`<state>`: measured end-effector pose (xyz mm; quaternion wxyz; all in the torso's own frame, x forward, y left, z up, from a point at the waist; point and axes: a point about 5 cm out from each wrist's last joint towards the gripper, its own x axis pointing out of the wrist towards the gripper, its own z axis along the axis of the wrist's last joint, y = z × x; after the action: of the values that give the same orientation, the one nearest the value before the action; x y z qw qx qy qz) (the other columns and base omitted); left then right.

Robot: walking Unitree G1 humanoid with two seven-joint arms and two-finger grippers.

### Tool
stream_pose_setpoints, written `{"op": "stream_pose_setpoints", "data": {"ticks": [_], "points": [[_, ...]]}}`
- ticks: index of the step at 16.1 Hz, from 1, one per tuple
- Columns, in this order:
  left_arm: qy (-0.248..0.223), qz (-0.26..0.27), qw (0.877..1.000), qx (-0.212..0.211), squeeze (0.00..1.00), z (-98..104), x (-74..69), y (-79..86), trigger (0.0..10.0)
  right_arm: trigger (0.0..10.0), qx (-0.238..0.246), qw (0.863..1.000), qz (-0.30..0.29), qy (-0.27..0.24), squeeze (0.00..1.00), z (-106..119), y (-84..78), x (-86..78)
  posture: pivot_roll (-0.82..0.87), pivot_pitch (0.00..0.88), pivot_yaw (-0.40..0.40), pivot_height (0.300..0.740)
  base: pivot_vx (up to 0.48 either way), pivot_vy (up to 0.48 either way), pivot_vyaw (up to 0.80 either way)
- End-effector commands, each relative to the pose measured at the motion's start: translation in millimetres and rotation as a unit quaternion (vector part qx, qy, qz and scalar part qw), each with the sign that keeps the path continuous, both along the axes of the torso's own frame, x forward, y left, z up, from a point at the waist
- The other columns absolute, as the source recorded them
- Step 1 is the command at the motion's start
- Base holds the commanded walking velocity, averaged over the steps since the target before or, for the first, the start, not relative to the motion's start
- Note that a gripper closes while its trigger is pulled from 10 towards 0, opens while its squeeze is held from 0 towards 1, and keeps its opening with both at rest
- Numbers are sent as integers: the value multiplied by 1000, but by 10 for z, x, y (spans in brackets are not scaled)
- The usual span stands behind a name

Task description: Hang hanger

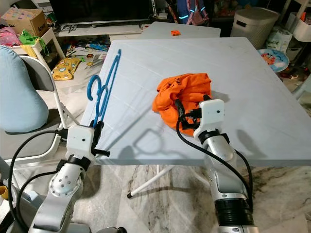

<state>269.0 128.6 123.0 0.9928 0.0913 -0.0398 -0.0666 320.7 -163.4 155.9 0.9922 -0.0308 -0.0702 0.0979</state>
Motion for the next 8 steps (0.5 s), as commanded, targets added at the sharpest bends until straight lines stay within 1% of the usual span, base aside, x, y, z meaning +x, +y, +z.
{"op": "stream_pose_setpoints", "data": {"ticks": [1, 4, 8], "points": [[-10, 2, 1000, 4, 0, 41, 13, 0, 10000, 10000, 1, 1000, 2, -6, 627, 48, 25, -9, -44, 42, 39, 740, -259, 0, 0], [-10, 0, 1000, 5, 0, 41, 14, -16, 10000, 10000, 3, 1000, -1, 4, 627, 33, 30, -20, -45, 40, 39, 740, -271, 0, 0], [-9, -2, 1000, 5, 0, 36, 17, -32, 10000, 10000, 3, 1000, 1, 7, 631, 29, 40, -24, -47, 40, 39, 740, -350, 0, 0]]}}
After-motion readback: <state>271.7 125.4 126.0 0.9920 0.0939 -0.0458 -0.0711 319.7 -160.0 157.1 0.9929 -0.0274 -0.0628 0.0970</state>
